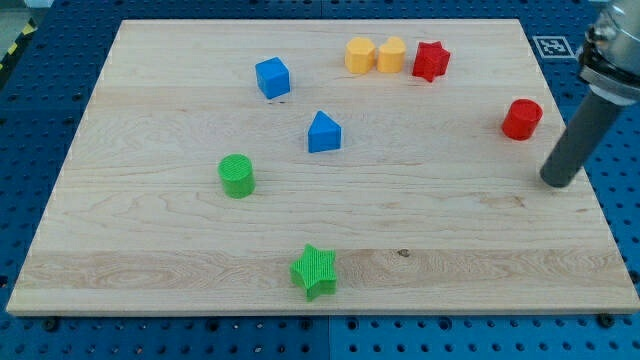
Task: Push the red circle to the bottom right of the red star
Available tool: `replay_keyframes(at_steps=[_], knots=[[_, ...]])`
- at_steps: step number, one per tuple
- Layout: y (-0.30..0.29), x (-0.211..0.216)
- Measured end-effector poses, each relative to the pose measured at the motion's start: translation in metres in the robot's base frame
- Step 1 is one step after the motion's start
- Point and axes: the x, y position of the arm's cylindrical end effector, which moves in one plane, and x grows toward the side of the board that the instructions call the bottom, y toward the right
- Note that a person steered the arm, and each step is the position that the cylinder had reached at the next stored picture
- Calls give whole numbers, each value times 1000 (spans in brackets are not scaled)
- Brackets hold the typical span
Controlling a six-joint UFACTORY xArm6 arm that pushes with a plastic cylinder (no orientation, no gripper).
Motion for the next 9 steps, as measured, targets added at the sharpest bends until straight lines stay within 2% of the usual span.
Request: replay_keyframes(at_steps=[3,5,8,9], knots=[[-5,-70],[-5,-100],[-5,-81],[-23,-82]])
